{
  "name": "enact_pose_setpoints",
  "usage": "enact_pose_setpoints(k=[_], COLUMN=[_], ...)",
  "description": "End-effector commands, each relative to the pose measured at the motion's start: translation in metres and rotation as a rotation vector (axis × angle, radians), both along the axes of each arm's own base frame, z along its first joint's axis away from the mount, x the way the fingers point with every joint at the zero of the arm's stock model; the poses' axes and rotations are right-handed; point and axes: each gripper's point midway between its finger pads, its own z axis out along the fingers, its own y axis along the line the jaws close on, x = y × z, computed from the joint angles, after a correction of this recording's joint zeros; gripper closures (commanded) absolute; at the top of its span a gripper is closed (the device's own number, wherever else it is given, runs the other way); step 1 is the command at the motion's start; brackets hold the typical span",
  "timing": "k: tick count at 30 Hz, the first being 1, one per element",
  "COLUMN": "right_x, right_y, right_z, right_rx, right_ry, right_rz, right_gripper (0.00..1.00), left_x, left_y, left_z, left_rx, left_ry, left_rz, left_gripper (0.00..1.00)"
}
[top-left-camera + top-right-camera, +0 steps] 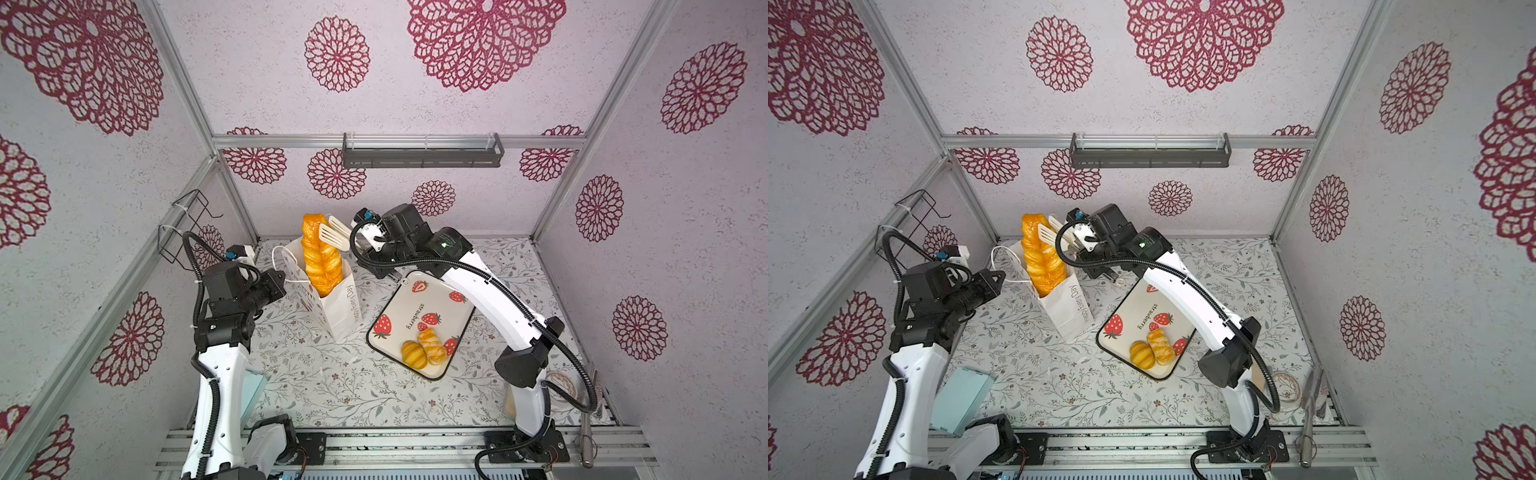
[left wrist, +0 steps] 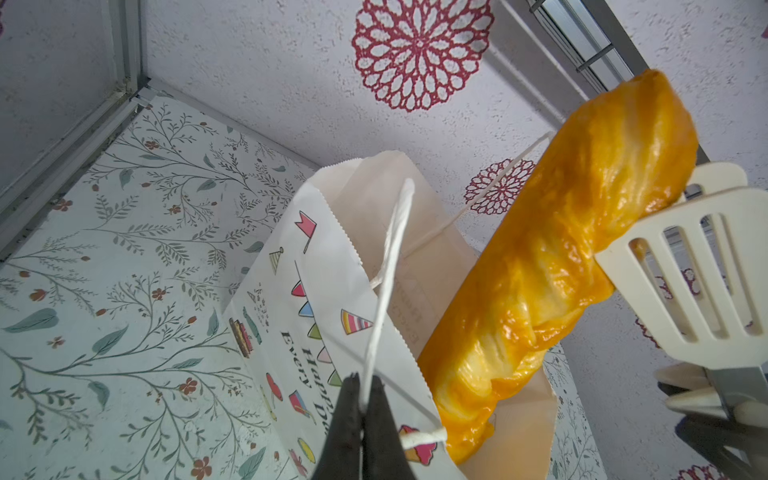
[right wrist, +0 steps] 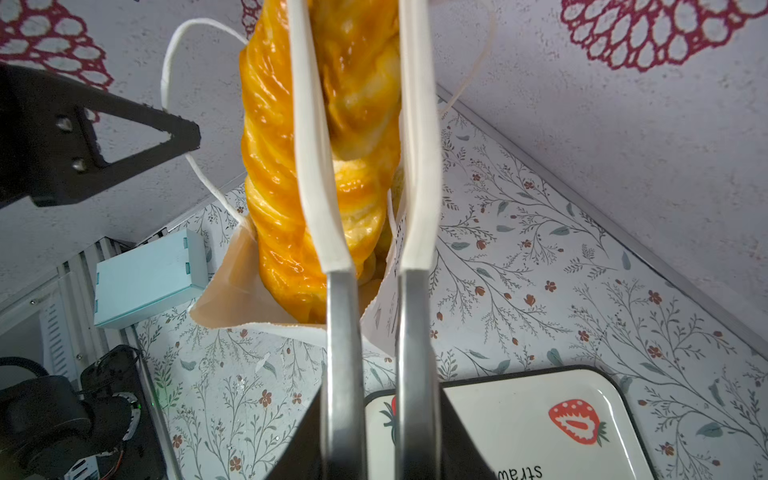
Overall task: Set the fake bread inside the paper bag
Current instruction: 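Open the tongs with the right gripper to drop the braid loaf into the bag, then withdraw the open tongs with the right gripper from the bag toward the tray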
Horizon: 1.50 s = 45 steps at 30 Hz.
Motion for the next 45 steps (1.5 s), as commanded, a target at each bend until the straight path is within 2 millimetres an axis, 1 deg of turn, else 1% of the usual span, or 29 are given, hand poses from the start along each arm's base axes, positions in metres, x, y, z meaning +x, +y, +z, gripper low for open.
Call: enact_pose_setpoints(k=[1,5,10,17,23,26,29,37,40,45], right_x=[0.000,-0.001,-0.002,-0.006,-0.015,-0.019,-0.023,-0.038,-0.043,-0.051], right_y=[0.002,0.003,0.003,0.001,-0.006,-0.013,-0.021,-0.047,-0.058,-0.079], right_z=[0.032,0.029,0.029,0.035,0.053,0.060,0.063,0.064,0.062,0.046], right_rx=[0.056,0.043,0.040,0.047,0.075,0.078,0.077,0.103,0.102,0.067], right_ry=[-0.078,-0.078,-0.082,-0.089,-0.104,-0.110,-0.108,-0.097,-0.087,-0.067], right_rz=[-0.002,-0.003,-0.004,-0.002,-0.006,-0.015,-0.031,-0.082,-0.106,-0.153], right_gripper=[0.64,0.57,0.51,0.51,0.52,0.52,0.53,0.53,0.53,0.53], left_x=[-0.004,-0.004,-0.004,-0.004,-0.003,-0.002,-0.002,-0.001,-0.001,-0.001], left_y=[0.002,0.003,0.002,0.003,0.002,0.001,0.001,-0.001,-0.001,-0.002], left_z=[0.009,0.010,0.010,0.010,0.009,0.008,0.009,0.008,0.008,0.008], left_rx=[0.020,0.020,0.020,0.020,0.015,0.009,0.008,-0.003,-0.003,-0.008], left_ry=[-0.026,-0.026,-0.027,-0.028,-0.027,-0.024,-0.026,-0.027,-0.027,-0.028], left_rz=[0.005,0.007,0.004,0.006,0.000,-0.002,-0.004,-0.011,-0.011,-0.015], left_gripper=[1.00,1.00,1.00,1.00,1.00,1.00,1.00,1.00,1.00,1.00])
